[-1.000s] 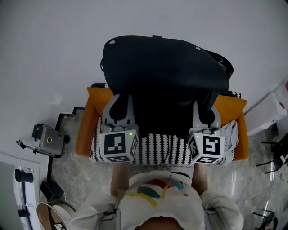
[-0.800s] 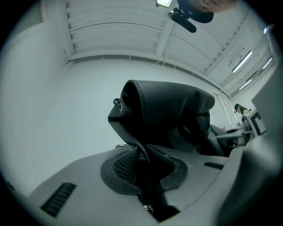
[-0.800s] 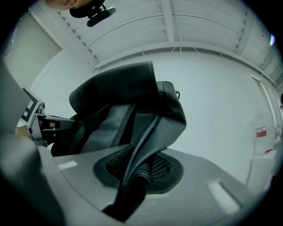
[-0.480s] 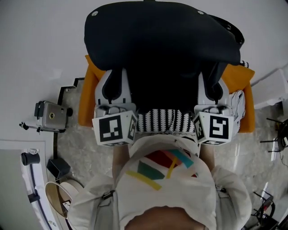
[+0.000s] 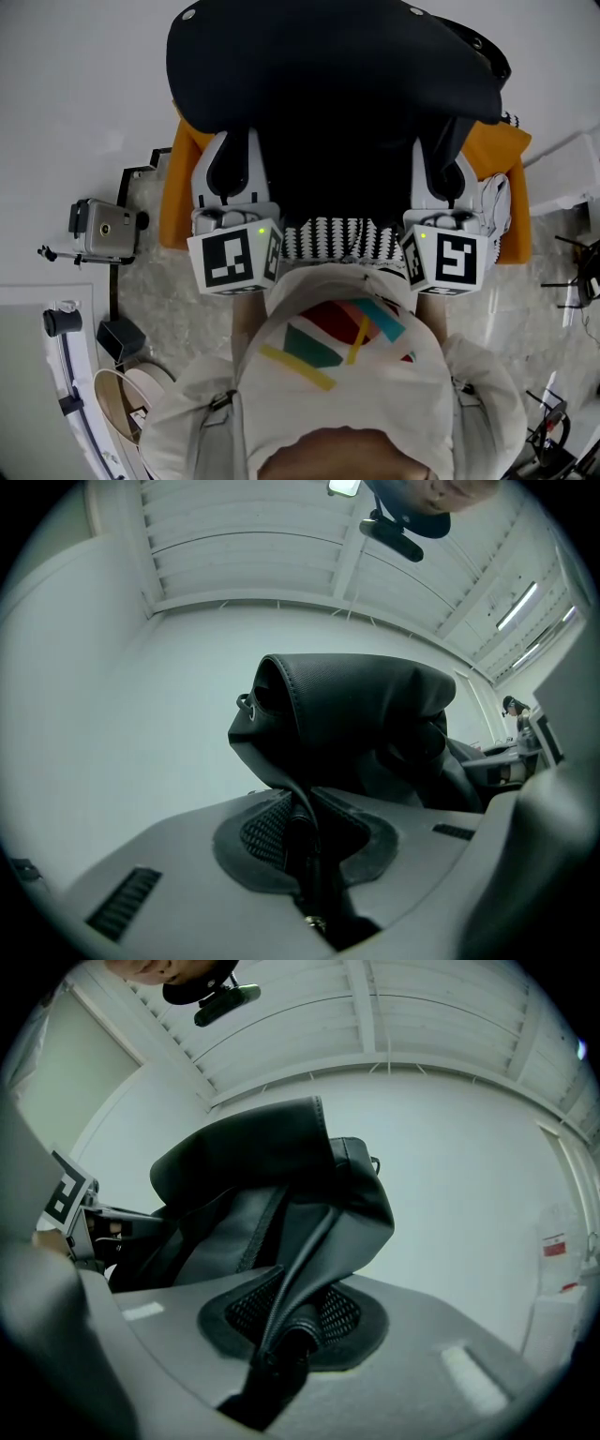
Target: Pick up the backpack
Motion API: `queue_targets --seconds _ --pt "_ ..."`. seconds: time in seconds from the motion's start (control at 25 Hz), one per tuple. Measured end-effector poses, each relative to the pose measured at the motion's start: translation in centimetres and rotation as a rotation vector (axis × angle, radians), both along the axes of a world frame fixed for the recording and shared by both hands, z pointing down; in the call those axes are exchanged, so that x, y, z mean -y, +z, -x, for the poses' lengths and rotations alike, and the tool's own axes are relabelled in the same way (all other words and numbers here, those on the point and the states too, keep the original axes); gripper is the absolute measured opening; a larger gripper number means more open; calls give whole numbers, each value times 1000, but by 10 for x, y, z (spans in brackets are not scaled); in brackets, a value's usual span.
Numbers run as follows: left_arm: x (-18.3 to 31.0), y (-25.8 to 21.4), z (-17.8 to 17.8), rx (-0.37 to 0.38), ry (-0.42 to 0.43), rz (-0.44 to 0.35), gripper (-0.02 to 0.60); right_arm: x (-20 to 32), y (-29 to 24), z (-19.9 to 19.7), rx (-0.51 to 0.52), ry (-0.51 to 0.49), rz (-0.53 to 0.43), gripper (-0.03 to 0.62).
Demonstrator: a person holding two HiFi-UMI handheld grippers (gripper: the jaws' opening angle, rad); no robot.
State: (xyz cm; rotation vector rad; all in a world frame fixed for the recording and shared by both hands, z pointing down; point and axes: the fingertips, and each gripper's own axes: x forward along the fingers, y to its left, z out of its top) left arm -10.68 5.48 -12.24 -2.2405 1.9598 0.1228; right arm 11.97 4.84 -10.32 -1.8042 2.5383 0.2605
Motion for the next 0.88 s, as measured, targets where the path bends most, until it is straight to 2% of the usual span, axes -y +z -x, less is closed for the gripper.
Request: queue_targets --seconds 0.48,0.76,0.88 --pt "-3 -2 -3 3 -16 -9 61 0 -2 -3 0 -13 -9 74" --pt "0 -3 1 9 -24 -8 61 2 2 1 -20 -4 29 74" --pt "2 -3 0 7 -23 0 61 4 -2 1 -12 -7 -8 74"
